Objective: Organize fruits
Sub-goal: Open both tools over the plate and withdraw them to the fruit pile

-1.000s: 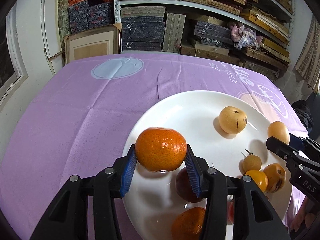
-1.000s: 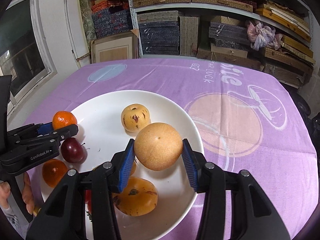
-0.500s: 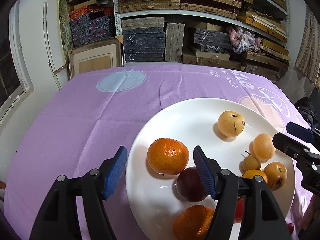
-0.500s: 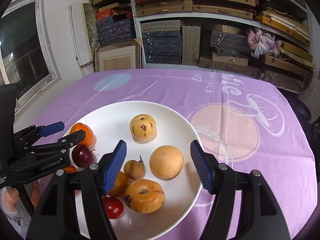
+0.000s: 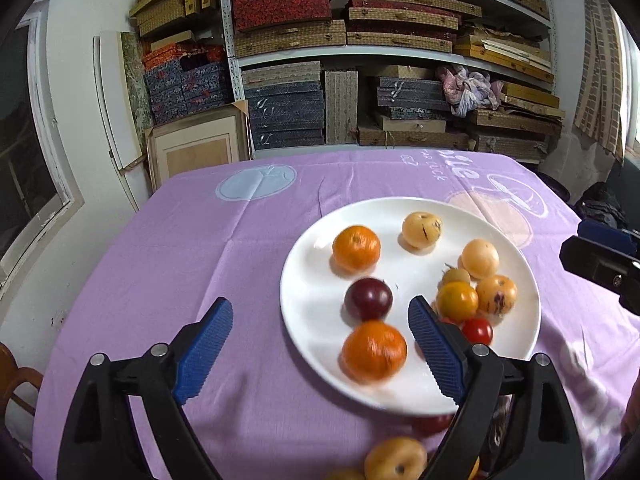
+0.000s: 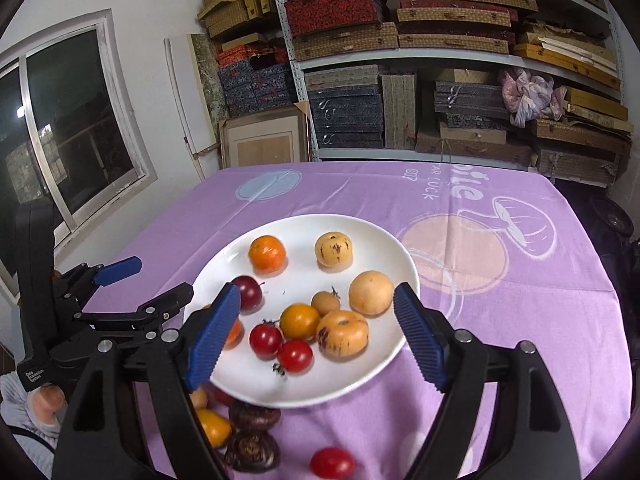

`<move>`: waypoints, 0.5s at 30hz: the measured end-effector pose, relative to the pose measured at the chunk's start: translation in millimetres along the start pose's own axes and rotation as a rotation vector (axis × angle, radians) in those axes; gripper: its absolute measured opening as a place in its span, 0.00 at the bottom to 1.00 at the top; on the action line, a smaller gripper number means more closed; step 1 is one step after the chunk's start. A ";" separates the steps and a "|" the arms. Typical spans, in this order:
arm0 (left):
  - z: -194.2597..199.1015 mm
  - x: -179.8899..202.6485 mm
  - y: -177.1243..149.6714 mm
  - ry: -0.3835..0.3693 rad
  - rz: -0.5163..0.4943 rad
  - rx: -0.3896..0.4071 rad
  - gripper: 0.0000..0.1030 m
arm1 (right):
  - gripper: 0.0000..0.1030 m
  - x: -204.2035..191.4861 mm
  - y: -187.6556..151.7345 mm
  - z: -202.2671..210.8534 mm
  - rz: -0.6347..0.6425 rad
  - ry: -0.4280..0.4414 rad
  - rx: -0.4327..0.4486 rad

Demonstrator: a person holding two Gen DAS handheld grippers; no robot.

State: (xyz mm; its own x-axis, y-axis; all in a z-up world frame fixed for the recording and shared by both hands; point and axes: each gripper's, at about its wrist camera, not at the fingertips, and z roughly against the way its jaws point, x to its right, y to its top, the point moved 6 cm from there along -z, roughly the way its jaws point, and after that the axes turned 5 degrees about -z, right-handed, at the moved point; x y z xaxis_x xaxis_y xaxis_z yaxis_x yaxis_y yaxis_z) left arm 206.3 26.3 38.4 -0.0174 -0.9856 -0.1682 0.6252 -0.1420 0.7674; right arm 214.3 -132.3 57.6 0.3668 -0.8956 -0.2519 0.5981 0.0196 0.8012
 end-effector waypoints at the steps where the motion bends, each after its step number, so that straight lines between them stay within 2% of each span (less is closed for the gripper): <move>1: 6.2 2.6 -9.3 -0.002 -0.009 -0.009 0.88 | 0.84 -3.1 -7.8 8.9 0.014 -0.002 -0.005; 8: 32.6 32.1 -69.3 -0.027 -0.085 -0.059 0.88 | 0.87 -14.3 -80.6 53.4 0.090 -0.037 -0.048; 12: 36.7 50.7 -89.0 -0.056 -0.096 -0.069 0.88 | 0.91 -5.9 -117.4 64.7 0.047 -0.025 -0.020; 15: 38.5 59.3 -95.7 -0.067 -0.085 -0.041 0.88 | 0.92 -2.4 -131.3 59.9 0.056 -0.033 -0.043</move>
State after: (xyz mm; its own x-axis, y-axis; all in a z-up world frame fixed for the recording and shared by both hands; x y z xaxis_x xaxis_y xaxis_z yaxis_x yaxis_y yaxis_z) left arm 115.4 -22.1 -21.2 -0.1230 -0.9744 -0.1882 0.6503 -0.2224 0.7264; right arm 92.2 -159.3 -14.4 0.3771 -0.9066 -0.1893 0.6079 0.0881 0.7891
